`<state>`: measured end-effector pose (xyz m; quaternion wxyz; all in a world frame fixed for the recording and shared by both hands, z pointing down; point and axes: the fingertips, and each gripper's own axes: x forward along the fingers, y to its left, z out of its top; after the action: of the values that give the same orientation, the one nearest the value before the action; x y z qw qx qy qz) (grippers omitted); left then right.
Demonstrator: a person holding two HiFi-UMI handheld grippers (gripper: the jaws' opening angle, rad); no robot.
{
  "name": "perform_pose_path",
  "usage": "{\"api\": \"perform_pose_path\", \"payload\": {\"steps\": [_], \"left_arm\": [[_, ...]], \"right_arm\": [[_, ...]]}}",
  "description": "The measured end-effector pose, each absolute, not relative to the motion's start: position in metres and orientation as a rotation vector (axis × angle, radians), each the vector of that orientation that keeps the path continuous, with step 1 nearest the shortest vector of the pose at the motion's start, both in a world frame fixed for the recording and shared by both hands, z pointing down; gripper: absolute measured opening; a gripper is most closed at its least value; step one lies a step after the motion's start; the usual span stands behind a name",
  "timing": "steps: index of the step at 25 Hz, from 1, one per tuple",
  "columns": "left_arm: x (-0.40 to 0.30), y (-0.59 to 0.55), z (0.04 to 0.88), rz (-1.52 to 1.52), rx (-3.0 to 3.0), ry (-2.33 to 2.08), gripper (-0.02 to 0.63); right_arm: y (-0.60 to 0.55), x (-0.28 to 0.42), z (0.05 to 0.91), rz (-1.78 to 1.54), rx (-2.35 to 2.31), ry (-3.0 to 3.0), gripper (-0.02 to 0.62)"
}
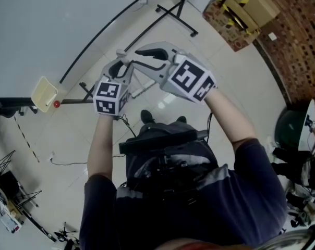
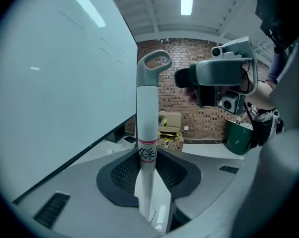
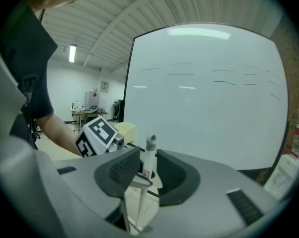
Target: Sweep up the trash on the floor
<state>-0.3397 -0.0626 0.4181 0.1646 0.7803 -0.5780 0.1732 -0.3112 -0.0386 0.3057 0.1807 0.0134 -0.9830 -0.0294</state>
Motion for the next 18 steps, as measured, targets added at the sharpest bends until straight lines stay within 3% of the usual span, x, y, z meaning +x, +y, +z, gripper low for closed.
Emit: {"api": "perform_pose_path", "payload": {"steps": [3,10,15,16,18], "left_arm": [[-0.290,-0.074,0.405,0.526,2.300,-1.621,0.098],[-0.191,-0.098,0.387,0.611,2.408,-1.586,0.098],[-0.133,-0.112,0.382,0.655,2.451,-1.560,0.098],[-0.122,-0.114,0.381,0.670,2.463,-1.548,0.098],[-0.099,-0.119,0.380,0.703,2.487,-1.519,0.098]], "right_arm": [[-0.050,-0.286,0.295,-0.095,0.056,-2.808,0.187],[-0.065,-0.209,0.278,-0.186,0.065,-2.859,0.192],[-0.078,-0.150,0.275,-0.195,0.087,-2.873,0.135],[-0.082,-0.139,0.274,-0.191,0.100,-2.877,0.098],[-0.088,-0.116,0.272,-0.190,0.119,-2.884,0.097]]}}
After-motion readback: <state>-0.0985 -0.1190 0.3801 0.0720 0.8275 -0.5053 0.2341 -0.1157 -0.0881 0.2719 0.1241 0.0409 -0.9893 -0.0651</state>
